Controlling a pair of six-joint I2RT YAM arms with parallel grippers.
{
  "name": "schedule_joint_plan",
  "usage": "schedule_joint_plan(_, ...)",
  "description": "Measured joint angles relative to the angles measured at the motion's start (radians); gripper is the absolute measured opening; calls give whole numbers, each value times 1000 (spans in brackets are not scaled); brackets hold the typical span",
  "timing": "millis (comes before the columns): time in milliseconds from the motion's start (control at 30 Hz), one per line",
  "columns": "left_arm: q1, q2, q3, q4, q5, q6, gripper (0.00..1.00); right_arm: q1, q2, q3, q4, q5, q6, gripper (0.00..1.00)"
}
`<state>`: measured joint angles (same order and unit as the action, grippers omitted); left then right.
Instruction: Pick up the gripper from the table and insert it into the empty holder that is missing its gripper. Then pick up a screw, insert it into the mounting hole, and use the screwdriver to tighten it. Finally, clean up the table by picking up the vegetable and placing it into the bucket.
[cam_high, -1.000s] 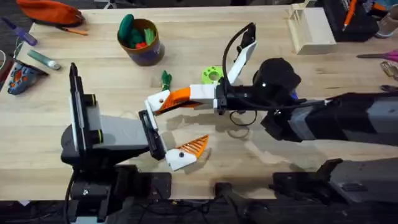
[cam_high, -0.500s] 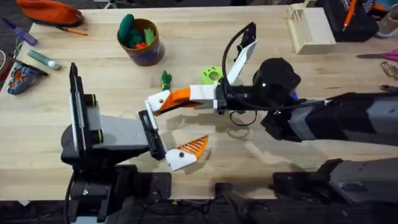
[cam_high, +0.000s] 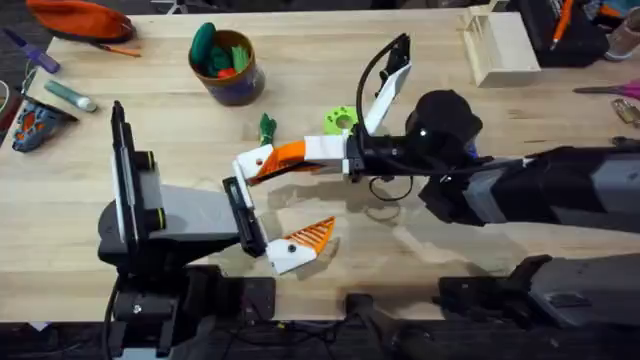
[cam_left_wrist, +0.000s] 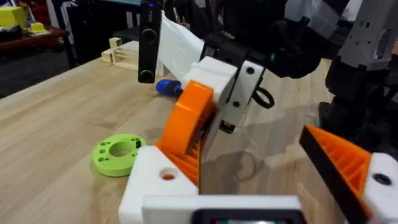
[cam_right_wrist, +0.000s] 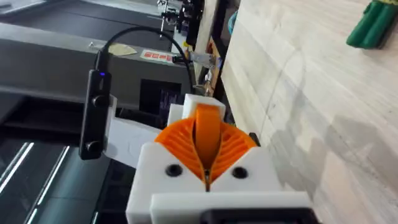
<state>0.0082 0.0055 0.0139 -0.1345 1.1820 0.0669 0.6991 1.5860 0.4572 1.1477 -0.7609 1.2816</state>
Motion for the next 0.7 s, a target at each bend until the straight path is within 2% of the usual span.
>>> schedule_joint_plan(367, 0, 0, 0, 0, 1, 0, 999, -2, 0, 0, -1, -4, 0, 31)
schedule_joint_plan(567, -4, 0, 0, 0, 9, 2, 999, -2, 5, 0, -17, -2, -10, 356)
schedule_joint_plan(700, -4, 0, 0, -1, 12, 4, 999, -2, 6, 0, -19, -2, -11, 479)
